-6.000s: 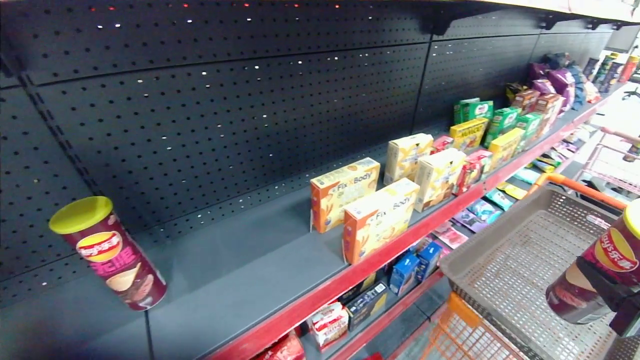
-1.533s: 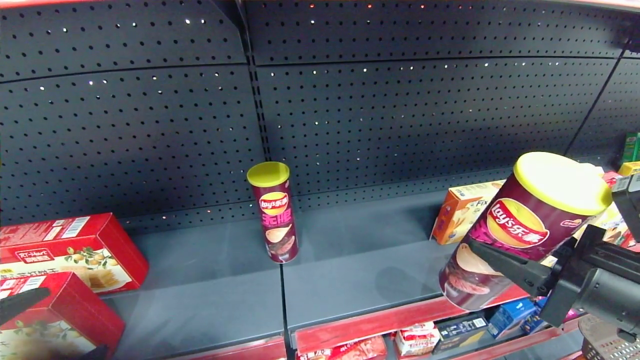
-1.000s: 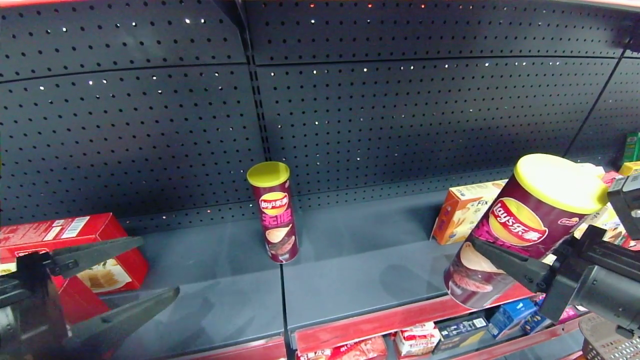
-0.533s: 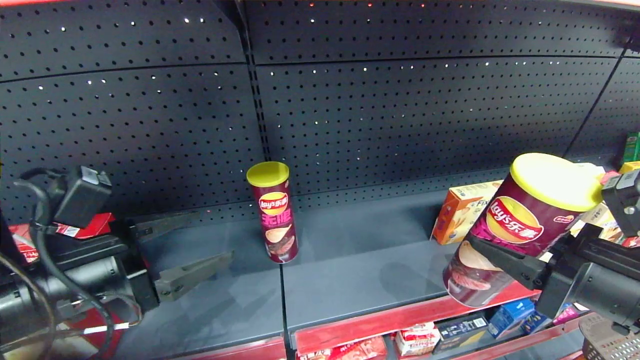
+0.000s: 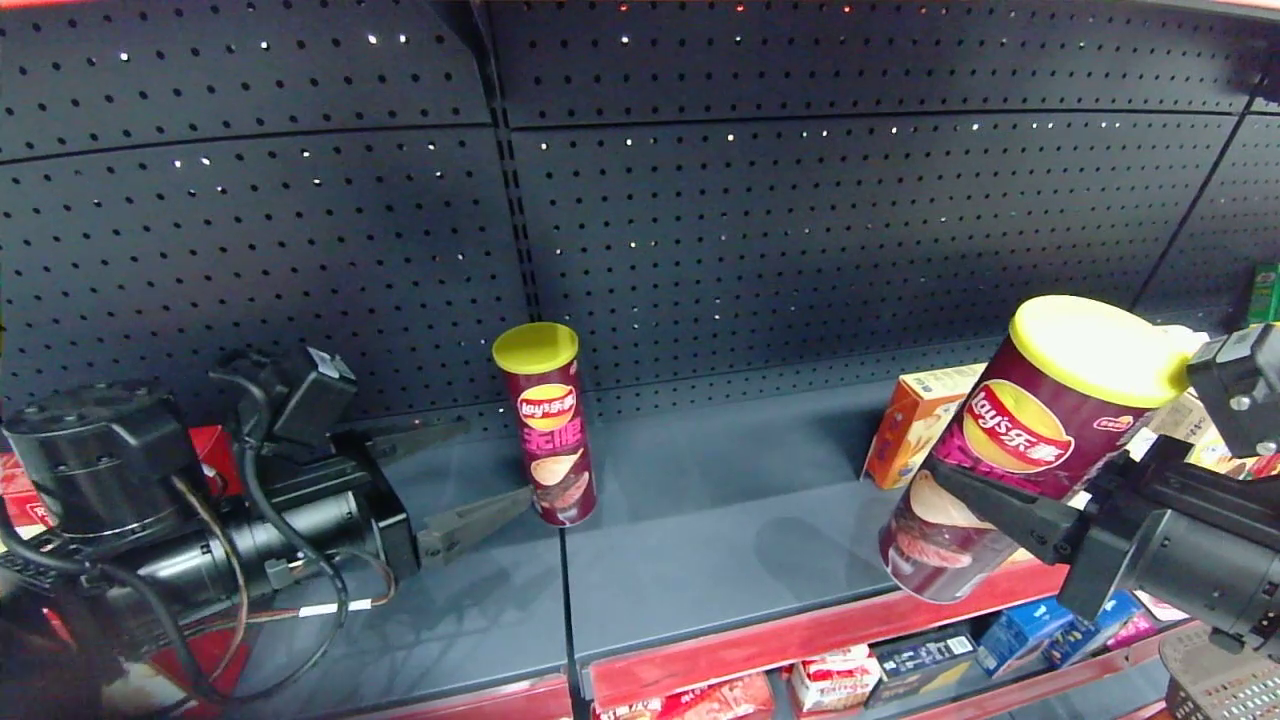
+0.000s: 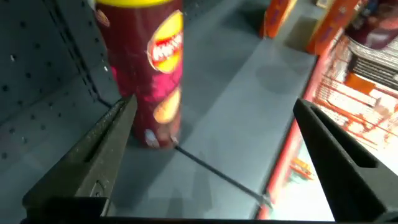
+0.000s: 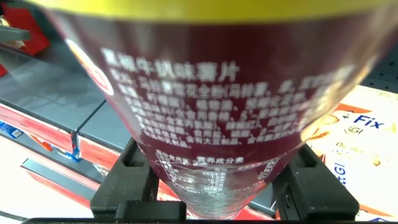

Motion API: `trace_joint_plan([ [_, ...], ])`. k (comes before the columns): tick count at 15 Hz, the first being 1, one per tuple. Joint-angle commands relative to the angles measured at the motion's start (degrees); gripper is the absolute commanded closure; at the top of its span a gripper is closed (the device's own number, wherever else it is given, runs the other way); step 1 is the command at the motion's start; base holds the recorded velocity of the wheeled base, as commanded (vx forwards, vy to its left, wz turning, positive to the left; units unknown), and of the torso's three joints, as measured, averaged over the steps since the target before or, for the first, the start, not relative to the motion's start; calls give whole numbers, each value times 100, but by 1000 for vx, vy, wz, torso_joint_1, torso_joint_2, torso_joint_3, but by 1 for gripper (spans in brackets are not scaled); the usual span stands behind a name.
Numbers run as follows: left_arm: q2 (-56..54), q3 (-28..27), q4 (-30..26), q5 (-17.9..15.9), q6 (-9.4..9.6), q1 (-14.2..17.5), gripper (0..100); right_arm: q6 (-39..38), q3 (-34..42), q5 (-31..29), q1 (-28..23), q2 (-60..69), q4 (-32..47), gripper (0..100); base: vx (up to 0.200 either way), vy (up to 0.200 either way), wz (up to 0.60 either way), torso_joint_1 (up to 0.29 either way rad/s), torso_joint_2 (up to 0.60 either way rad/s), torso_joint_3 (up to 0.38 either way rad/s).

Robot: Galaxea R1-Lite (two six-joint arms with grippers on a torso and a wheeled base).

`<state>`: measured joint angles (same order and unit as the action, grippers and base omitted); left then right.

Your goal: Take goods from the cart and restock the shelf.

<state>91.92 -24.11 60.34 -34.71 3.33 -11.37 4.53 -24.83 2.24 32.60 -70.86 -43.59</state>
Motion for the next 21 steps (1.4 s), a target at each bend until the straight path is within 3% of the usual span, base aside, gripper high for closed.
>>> trace_joint_plan([
  [1, 740, 38, 716, -1, -8, 12, 0, -49, -4, 4, 1, -33, 0, 100, 0, 0, 0, 0, 0, 0],
  [4, 1048, -41, 1155, -1, -34, 39, 0, -93, -4, 4, 1, -15, 0, 100, 0, 0, 0, 0, 0, 0],
  [9, 1294, -331, 1208, -27, -16, 346, 0, -163, -22, 13, 1, -24, 0, 100, 0, 0, 0, 0, 0, 0],
  [16, 1830, -937, 1217, -370, 1, 355, 0, -163, -39, 31, 10, -42, 0, 100, 0, 0, 0, 0, 0, 0],
  [18, 2014, -1148, 1217, -625, -8, 373, 0, -172, -48, 118, 1, -42, 0, 100, 0, 0, 0, 0, 0, 0],
  [21, 2216, -1368, 1217, -669, -16, 373, 0, -172, -39, 127, 1, -42, 0, 100, 0, 0, 0, 0, 0, 0],
])
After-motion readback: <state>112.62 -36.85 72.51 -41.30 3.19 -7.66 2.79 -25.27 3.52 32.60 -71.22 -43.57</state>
